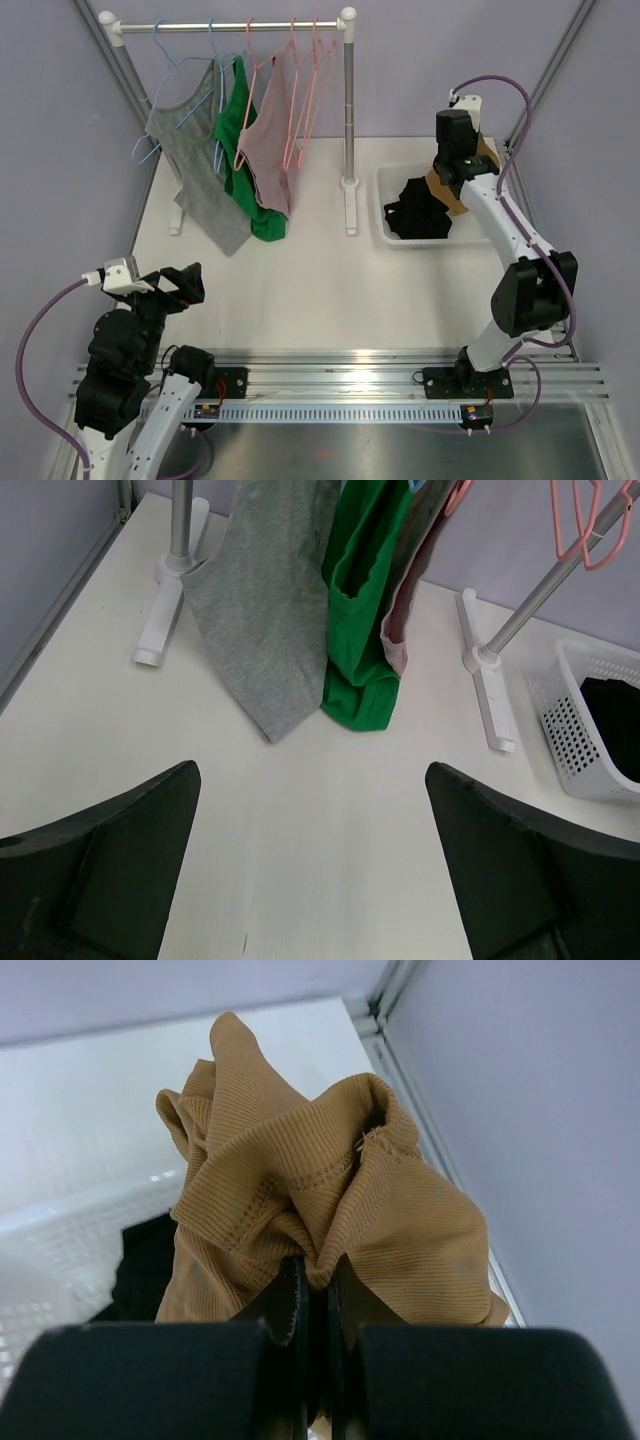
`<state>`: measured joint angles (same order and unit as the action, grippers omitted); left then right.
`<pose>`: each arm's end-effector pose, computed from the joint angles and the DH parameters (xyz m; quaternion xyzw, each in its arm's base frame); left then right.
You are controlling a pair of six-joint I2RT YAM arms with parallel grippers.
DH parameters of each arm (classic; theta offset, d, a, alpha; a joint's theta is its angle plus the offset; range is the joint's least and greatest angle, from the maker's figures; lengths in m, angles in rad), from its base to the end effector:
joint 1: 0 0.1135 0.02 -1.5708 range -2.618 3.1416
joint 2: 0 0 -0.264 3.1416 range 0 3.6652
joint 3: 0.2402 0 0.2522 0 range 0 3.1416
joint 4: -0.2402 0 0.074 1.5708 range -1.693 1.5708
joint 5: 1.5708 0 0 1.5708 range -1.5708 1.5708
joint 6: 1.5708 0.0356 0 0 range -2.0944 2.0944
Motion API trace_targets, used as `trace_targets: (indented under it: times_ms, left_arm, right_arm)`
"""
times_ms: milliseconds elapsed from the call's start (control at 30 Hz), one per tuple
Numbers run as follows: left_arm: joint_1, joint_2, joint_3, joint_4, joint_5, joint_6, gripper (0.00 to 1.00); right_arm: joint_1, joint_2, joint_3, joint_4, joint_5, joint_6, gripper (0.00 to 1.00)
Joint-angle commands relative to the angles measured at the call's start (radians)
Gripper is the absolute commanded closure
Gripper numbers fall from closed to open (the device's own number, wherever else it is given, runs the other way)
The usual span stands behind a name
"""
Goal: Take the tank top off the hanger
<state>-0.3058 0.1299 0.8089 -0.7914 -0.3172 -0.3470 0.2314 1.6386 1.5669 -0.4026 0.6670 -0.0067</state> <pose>0.0208 0.0051 0.3361 -0.1204 0.7340 -0.0994 0.6609 0.3722 0.0651 0.3726 0.0736 0.8210 -0.2224 0.5207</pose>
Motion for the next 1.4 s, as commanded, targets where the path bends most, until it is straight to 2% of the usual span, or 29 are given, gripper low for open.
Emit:
trace_targets:
  times_ms: [0,133,300,367,500,567,600,633,733,767,833,867,900,967,1000,1067,1100,1200,1367]
  left_arm:
    - [0.008,-0.004,0.001,0.058,0.013,0.008,0.01]
    - [0.013,-0.001,0.000,0.058,0.017,0.008,0.01]
    - [0.014,0.010,0.003,0.060,0.021,0.011,0.01]
    - [0.014,0.042,0.016,0.055,0.030,0.017,0.01]
    - [0.014,0.164,0.139,0.008,0.050,0.006,0.01]
    - [0.014,0.235,0.260,-0.012,0.090,0.019,0.01]
    - [0.014,0.304,0.310,-0.019,0.104,0.025,0.01]
    - [0.014,0.348,0.400,-0.028,0.109,0.034,0.01]
    - [0.014,0.522,0.553,-0.074,0.162,0.051,0.01]
    - [0.014,0.563,0.649,-0.097,0.174,0.057,0.01]
    - [0.014,0.699,0.735,-0.115,0.217,0.077,0.01]
    - [0.013,0.750,0.812,-0.133,0.225,0.078,0.01]
    - [0.013,0.790,0.853,-0.138,0.242,0.091,0.01]
    - [0.013,0.901,0.913,-0.120,0.256,0.105,0.01]
    - [0.013,0.931,0.962,-0.105,0.263,0.114,0.01]
    - [0.013,1.029,1.006,-0.054,0.292,0.131,0.01]
    - [0.013,1.065,1.050,-0.040,0.312,0.141,0.01]
    - [0.013,1.155,1.089,0.046,0.333,0.149,0.01]
    - [0.013,1.275,1.136,0.196,0.322,0.192,0.01]
  right_arm:
    - [-0.017,0.045,-0.068,0.165,-0.030,0.000,1.00]
    - [-0.024,0.089,-0.162,0.146,-0.134,0.143,1.00]
    - [-0.030,0.113,-0.246,0.128,-0.242,0.221,1.00]
    - [-0.032,0.109,-0.251,0.104,-0.241,0.238,0.95]
    - [-0.038,0.092,-0.191,-0.005,-0.183,0.260,0.32]
    - [-0.040,0.073,-0.132,-0.089,-0.150,0.267,0.16]
    - [-0.040,0.047,-0.108,-0.122,-0.123,0.270,0.05]
    - [-0.040,0.029,-0.087,-0.178,-0.116,0.275,0.00]
    - [-0.040,-0.063,-0.022,-0.276,-0.116,0.281,0.01]
    - [-0.038,-0.092,-0.007,-0.292,-0.128,0.281,0.00]
    - [-0.038,-0.190,-0.013,-0.306,-0.235,0.269,0.01]
    - [-0.040,-0.270,-0.049,-0.295,-0.304,0.261,0.00]
    - [-0.038,-0.313,-0.077,-0.279,-0.467,0.251,0.01]
    - [-0.038,-0.400,-0.184,-0.217,-0.639,0.264,0.01]
    - [-0.038,-0.489,-0.224,-0.194,-0.784,0.278,0.01]
    - [-0.038,-0.618,-0.347,-0.115,-0.906,0.345,0.00]
    - [-0.038,-0.656,-0.387,-0.085,-1.023,0.388,0.00]
    - [-0.038,-0.784,-0.517,0.002,-1.162,0.483,0.00]
    - [-0.038,-0.928,-0.620,-0.027,-1.274,0.522,0.00]
